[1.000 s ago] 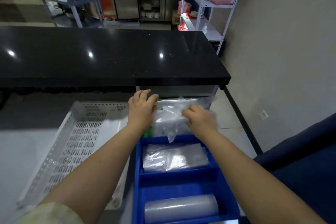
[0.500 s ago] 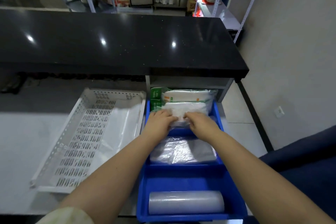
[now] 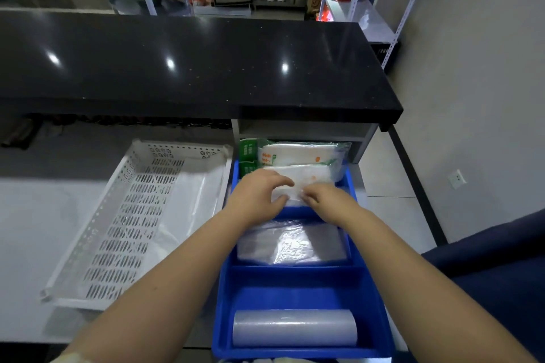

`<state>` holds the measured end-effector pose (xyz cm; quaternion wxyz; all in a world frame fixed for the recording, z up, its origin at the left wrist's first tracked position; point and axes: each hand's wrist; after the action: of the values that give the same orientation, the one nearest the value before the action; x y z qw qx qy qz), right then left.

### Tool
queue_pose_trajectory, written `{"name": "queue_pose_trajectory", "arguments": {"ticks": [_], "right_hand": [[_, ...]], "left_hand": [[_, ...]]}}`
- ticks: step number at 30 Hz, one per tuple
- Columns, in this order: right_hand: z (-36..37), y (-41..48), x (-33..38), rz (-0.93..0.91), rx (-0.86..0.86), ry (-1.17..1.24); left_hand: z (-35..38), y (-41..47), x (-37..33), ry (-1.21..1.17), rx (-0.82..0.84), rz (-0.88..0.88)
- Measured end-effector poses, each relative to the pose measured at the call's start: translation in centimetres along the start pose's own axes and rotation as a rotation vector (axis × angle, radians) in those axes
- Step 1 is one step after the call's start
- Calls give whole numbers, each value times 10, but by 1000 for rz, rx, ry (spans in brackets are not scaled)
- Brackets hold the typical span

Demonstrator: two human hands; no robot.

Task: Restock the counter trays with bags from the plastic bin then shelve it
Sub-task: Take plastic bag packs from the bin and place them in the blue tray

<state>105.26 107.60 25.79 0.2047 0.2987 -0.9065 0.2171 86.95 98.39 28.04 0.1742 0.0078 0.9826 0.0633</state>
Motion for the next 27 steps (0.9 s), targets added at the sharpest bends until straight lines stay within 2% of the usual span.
{"name": "queue_pose_trajectory", "arguments": {"ticks": [4,6,8,11,13,16,20,25,27], "right_hand": [[8,4,3,-12,51,-15],[8,1,-3,-2,68,24],[5,-6,-10,-50,-4,37],[8,-16,-17,-184,-212,18],[15,-20,-17,-180,-191,-20],[26,-21,-13,-72,-57,-102],[21,-20,-4,-35,-14,-82],[13,-22,18,-147,-211,-45],[14,-20,31,-193,-231,-6]], "left_hand": [[24,-1,-2,183,222,19],[34,-2,5,266,271,-1],[39,-3,11,292,303,-13],[43,-4,12,302,331,-22],[44,-6,12,300,328,-30],[43,-10,12,313,328,-25],[34,-12,10,329,311,-21],[17,-23,9,293,158,-61],[8,-30,11,290,92,-98]]}}
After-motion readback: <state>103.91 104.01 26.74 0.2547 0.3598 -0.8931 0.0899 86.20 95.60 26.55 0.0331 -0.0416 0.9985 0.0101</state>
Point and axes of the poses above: each hand's wrist, its own y-axis towards the middle knuckle, its own z-axis out of the palm, x = y × z, and after that the axes turned 6 degrees about y, right-handed
